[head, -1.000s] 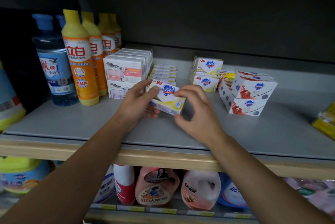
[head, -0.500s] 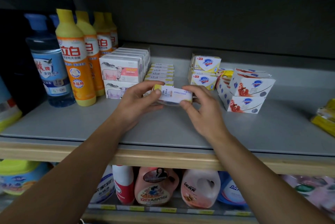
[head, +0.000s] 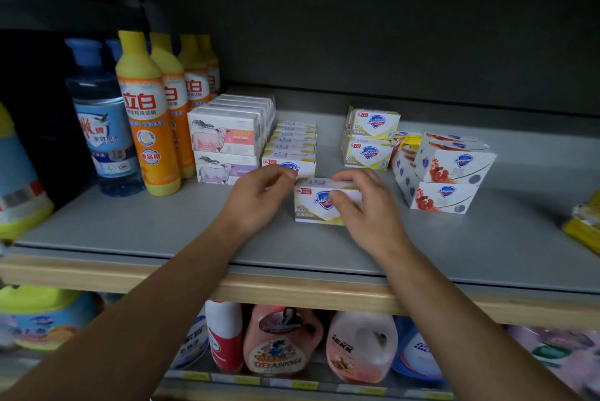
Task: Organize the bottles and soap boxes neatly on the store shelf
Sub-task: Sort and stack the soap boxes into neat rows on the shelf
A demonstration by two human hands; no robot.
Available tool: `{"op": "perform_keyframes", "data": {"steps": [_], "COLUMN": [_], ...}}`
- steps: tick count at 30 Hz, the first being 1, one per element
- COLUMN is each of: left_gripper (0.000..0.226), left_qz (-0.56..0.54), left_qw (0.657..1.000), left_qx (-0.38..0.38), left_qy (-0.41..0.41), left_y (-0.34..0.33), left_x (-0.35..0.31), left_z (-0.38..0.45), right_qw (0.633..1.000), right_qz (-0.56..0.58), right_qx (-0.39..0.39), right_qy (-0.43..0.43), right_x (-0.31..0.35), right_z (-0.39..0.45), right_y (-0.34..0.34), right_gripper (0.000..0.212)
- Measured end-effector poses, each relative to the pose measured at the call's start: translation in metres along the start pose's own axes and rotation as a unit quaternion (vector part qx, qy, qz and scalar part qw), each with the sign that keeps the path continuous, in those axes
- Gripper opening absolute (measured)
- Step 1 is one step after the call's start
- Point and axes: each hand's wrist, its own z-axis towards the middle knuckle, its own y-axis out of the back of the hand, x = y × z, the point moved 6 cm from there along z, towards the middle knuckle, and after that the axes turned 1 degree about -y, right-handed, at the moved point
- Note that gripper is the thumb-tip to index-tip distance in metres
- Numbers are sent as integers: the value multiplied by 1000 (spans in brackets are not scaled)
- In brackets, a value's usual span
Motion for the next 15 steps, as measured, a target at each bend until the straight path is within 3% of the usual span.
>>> {"op": "perform_keyframes", "data": {"steps": [4, 8, 12, 15], "left_gripper": [19, 34, 53, 54], "left_qz": [199, 364, 419, 426], "left_qw": [980, 924, 898, 895], "left_qx": [24, 111, 124, 118], "left_qy": [-20, -35, -55, -60], "left_y": [8, 14, 14, 13], "left_x": [2, 11, 20, 24], "left_z": [7, 11, 1, 3], "right_qw": [996, 990, 976, 977], "right_qz": [-49, -131, -188, -202], "right_qx": [42, 50, 112, 71], "right_qy": [-55, -15, 3, 7], "right_x": [-12, -2, 4, 8], "right_z": [1, 9, 23, 42], "right_y": [-7, -6, -7, 13], "right_gripper": [41, 52, 43, 42]}}
